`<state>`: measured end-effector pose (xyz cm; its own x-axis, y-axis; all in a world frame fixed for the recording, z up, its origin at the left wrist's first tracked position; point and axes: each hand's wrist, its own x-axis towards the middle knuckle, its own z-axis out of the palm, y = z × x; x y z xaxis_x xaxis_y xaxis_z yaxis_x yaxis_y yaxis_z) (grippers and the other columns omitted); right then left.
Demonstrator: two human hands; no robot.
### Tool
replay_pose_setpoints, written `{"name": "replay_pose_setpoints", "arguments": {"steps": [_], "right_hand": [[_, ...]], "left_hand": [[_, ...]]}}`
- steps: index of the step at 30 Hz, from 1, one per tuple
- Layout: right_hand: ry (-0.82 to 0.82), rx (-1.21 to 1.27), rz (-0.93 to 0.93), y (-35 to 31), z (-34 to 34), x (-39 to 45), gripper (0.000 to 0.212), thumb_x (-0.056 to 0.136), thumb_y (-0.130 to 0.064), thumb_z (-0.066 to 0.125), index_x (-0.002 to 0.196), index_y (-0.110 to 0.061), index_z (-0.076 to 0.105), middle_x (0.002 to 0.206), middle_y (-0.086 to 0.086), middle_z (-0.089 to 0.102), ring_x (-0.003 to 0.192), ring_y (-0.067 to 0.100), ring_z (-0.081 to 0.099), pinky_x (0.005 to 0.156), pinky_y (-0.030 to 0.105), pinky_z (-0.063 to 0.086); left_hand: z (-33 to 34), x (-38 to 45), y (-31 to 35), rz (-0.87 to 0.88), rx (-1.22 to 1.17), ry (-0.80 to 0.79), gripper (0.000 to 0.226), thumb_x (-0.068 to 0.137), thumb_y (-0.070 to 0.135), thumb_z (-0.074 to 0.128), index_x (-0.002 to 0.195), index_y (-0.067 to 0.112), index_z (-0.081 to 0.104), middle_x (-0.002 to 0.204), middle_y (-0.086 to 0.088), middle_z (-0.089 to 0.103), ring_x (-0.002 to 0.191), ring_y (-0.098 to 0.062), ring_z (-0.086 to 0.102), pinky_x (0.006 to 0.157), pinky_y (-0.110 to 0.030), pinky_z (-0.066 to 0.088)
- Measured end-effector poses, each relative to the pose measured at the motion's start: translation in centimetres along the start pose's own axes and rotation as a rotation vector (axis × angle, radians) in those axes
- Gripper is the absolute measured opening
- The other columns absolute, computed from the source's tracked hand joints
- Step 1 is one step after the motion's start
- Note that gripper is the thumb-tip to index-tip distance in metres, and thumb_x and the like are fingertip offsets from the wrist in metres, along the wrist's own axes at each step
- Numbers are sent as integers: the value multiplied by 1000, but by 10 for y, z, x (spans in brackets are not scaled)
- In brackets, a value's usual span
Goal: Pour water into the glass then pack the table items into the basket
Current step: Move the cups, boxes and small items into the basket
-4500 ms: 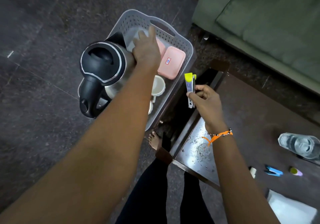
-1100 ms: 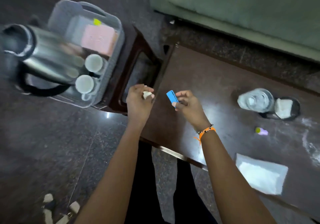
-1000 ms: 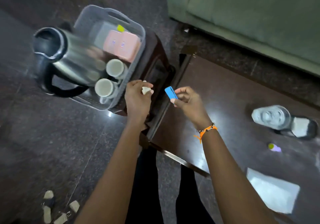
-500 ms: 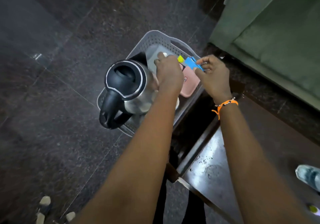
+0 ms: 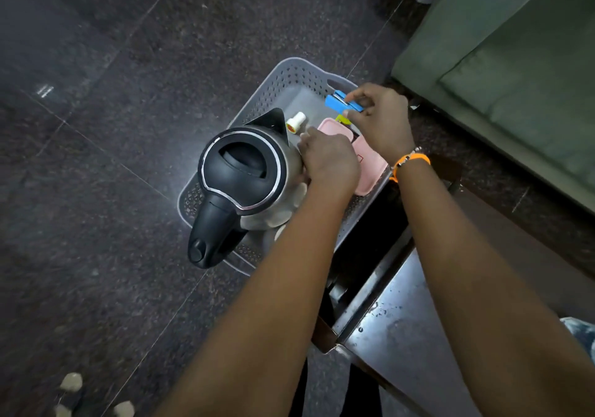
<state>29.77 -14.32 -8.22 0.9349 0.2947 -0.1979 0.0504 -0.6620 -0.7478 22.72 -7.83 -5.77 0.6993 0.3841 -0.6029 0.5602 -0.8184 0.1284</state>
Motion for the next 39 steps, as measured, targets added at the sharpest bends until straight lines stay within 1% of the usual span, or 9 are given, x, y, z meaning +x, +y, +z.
{"name": "replay_pose_setpoints", "arguments": {"steps": [4,9,15,19,22,28,32,36,39], "right_hand": [[-137,-222,-68,-15,15,19,30,78,-6,64,107,-12,71,111,11,71,93,19,66,86,22,42],[-193,-305,-61,-18,26,29,45,81,6,45,116,-10,67,122,13,66,114,27,60,101,25,41],[-30,29,69,-5,-12,-11,34,79,10,49,101,-2,72,104,16,73,94,13,65,86,14,47],[-5,334,199,15,-43,-64,28,83,9,50,100,1,70,89,16,69,72,12,63,82,28,55],[31,434,274,39,-68,-114,21,88,4,52,101,-3,67,85,13,64,66,8,59,68,17,53],[147,435,452,114,-108,-236,19,87,3,55,96,-7,68,66,-4,58,58,9,55,64,24,51],[248,393,613,183,-134,-316,17,86,2,57,93,-7,69,69,-9,58,68,19,58,75,37,54],[321,262,749,255,-165,-383,18,85,2,55,93,-2,71,85,13,70,77,23,61,84,43,55],[350,127,833,300,-187,-419,21,83,1,53,94,-3,71,102,19,70,92,35,65,87,41,52]], "left_hand": [[9,-10,-1,71,42,-12,40,95,7,35,132,-2,44,143,-24,33,131,-36,35,108,-40,31],[7,-16,-3,108,19,7,38,95,6,34,130,-3,45,139,-23,38,128,-36,39,105,-40,33],[-1,-38,-4,137,-315,100,46,87,1,43,132,4,41,140,-17,41,126,-35,43,103,-42,35],[11,-67,0,180,-462,228,42,87,1,45,128,6,49,131,-17,50,119,-35,48,99,-42,37],[33,-95,11,224,-587,236,33,84,-1,50,117,3,57,117,-18,60,108,-35,57,96,-41,42],[106,-164,55,357,-595,17,24,87,4,53,107,11,65,106,-5,65,87,-12,60,77,-11,38],[168,-209,102,454,-480,-178,24,88,6,53,106,14,66,106,-2,66,96,-14,61,79,-12,39],[225,-253,147,543,-324,-372,26,88,8,53,110,15,64,102,-1,68,90,-12,58,71,-6,32],[259,-276,172,514,-232,-450,26,89,11,52,112,16,64,105,-6,70,100,-20,63,86,-18,41]]}}
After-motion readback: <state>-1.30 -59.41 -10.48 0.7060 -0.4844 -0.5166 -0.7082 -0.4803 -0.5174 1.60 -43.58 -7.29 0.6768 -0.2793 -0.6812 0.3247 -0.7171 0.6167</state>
